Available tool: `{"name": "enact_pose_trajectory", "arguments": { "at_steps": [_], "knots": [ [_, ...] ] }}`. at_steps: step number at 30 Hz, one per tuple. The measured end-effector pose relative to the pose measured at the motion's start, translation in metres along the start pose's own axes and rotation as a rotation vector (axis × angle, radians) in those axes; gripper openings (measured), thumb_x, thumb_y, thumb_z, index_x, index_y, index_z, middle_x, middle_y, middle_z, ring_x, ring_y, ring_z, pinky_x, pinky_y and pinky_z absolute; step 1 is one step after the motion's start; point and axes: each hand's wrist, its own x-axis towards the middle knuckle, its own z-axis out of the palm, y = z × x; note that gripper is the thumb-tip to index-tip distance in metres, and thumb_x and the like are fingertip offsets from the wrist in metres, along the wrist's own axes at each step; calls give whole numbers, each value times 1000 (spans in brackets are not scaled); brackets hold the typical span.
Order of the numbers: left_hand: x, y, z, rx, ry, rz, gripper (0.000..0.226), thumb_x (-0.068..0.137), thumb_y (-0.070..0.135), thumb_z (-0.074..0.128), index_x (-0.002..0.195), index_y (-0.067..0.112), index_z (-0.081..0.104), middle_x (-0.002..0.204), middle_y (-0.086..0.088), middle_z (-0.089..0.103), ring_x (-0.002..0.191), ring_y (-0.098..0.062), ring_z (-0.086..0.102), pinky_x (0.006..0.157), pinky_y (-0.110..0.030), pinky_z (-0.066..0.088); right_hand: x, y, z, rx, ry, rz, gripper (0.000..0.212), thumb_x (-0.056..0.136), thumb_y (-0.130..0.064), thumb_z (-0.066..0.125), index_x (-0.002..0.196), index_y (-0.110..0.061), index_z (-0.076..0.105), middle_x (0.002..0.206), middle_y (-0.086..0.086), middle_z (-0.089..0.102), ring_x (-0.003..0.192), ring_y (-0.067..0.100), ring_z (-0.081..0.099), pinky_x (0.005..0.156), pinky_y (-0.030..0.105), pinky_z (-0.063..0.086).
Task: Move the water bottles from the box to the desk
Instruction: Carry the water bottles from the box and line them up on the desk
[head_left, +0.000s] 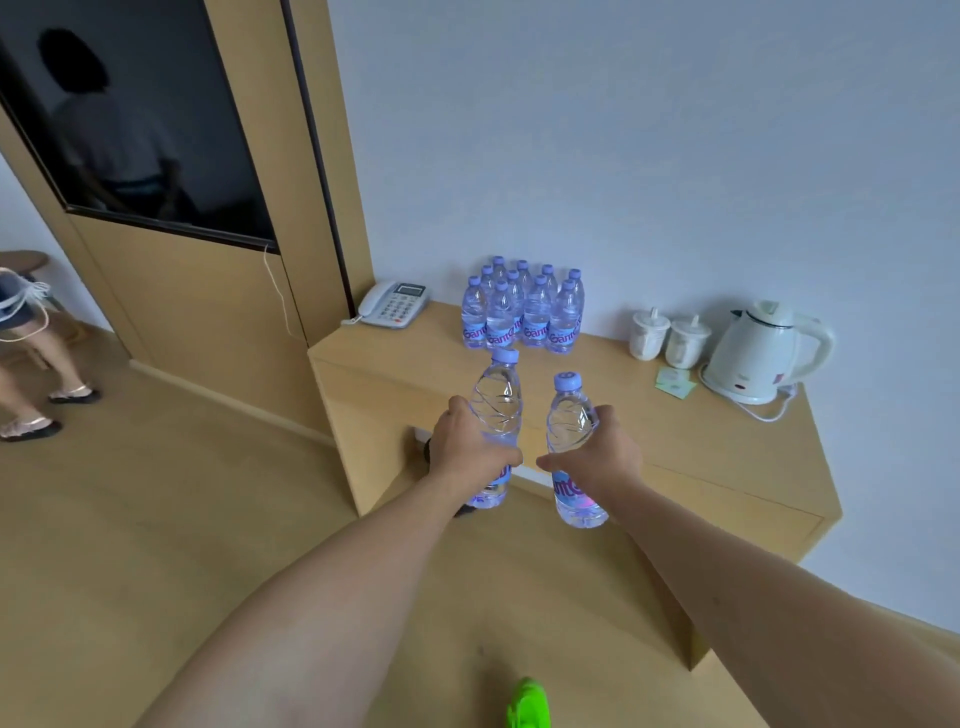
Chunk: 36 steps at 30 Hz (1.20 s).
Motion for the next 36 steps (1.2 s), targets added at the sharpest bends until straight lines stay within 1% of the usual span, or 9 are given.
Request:
{"name": "enact_pose_trajectory", "arguments": {
  "at_steps": [5,11,16,20,23,26,29,33,36],
  "knots": [
    [117,-3,19,-22,-37,19,77,49,33,90,108,25,41,101,5,62,92,-21,62,79,-39,57,120,-12,36,15,-9,35,84,48,-34,96,114,-21,44,94,-1,61,92,26,62,75,37,52],
    [248,11,41,-54,-87,1,81,49,36,91,111,25,42,102,7,63,95,-19,64,82,-38,57,244,-33,62,-3,-37,95,89,52,-26,97,124,-14,46,110,7,63,104,29,61,83,42,54],
    [328,6,63,-42,-177,11,85,48,41,94,113,24,42,105,6,65,97,-19,64,86,-37,56,306,-37,83,-38,-18,143,88,50,-21,97,124,-12,50,114,9,61,109,30,59,89,43,52],
    [390,3,85,48,-267,46,87,47,47,93,113,23,41,106,5,63,98,-22,62,82,-35,53,348,-36,93,-57,39,194,86,49,-19,96,124,-16,54,116,8,56,107,29,57,91,43,51],
    [423,-3,101,148,-345,98,88,46,48,93,111,23,39,104,7,60,95,-22,59,73,-33,47,365,-26,99,-104,78,250,79,48,-20,95,118,-20,58,111,7,56,102,28,57,86,40,52],
    [448,-7,114,203,-410,133,95,48,44,94,122,26,37,108,9,56,92,-19,50,72,-28,40,376,-23,105,-99,123,307,76,48,-23,95,115,-26,59,107,4,57,99,26,57,86,42,53],
    [463,-7,130,248,-462,134,103,45,46,94,129,28,37,104,9,57,94,-20,53,71,-29,40,391,-18,107,-102,133,333,74,48,-28,95,113,-27,60,105,0,62,97,24,59,84,43,54],
    [475,-9,145,235,-475,142,100,39,53,97,117,27,40,97,13,58,90,-20,56,70,-29,39,416,-12,107,-18,144,366,76,49,-26,95,116,-25,61,104,-3,68,100,23,64,86,46,56],
    [483,-12,153,212,-478,116,102,43,52,97,123,23,42,106,8,62,98,-23,60,73,-30,41,430,-8,110,-1,119,349,77,50,-26,95,119,-27,61,107,-4,69,102,23,64,87,47,56]
  ]
}}
